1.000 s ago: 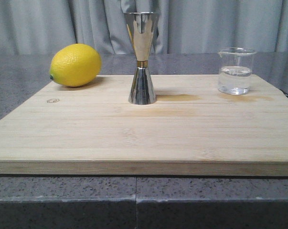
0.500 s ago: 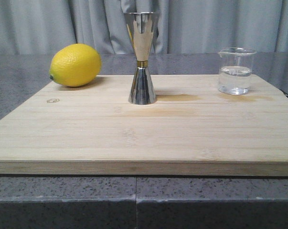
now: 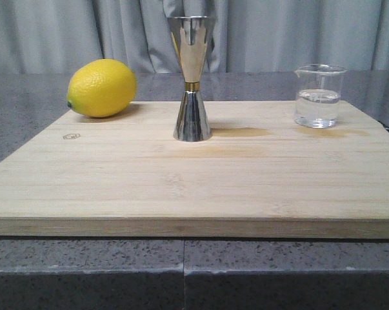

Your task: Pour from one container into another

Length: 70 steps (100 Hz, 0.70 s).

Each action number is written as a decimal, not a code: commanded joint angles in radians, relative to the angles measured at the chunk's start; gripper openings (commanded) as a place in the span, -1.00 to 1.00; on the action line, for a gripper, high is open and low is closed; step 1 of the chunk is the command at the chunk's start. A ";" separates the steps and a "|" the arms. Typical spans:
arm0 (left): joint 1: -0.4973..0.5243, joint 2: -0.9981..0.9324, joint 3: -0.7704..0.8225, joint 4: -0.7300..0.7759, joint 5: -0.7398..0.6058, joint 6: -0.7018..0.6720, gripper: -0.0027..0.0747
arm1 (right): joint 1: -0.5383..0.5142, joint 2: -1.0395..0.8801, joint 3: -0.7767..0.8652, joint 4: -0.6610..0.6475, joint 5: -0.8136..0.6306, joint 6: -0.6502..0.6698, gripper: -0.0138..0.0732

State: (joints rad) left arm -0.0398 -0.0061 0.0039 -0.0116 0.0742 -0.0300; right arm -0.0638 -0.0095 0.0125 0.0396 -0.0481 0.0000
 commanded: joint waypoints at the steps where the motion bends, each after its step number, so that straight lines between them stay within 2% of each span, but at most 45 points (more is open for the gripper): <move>1: -0.007 -0.022 0.008 -0.025 -0.119 -0.003 -0.98 | -0.007 -0.019 -0.046 0.002 -0.065 -0.008 -0.85; 20: -0.007 -0.018 -0.093 -0.025 -0.103 -0.003 -0.98 | -0.007 0.006 -0.230 0.006 0.221 -0.008 -0.85; 31: -0.007 0.017 -0.183 -0.025 -0.042 -0.003 -0.98 | -0.007 0.064 -0.336 0.006 0.343 -0.018 -0.85; 55: -0.007 0.180 -0.400 -0.025 0.138 -0.003 -0.98 | -0.007 0.221 -0.532 0.006 0.500 -0.104 -0.85; 70: -0.007 0.269 -0.479 -0.025 0.157 -0.003 -0.98 | -0.007 0.269 -0.586 0.006 0.492 -0.104 -0.85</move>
State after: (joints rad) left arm -0.0398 0.2078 -0.4079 -0.0284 0.2843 -0.0300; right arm -0.0638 0.2237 -0.5214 0.0461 0.5163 -0.0898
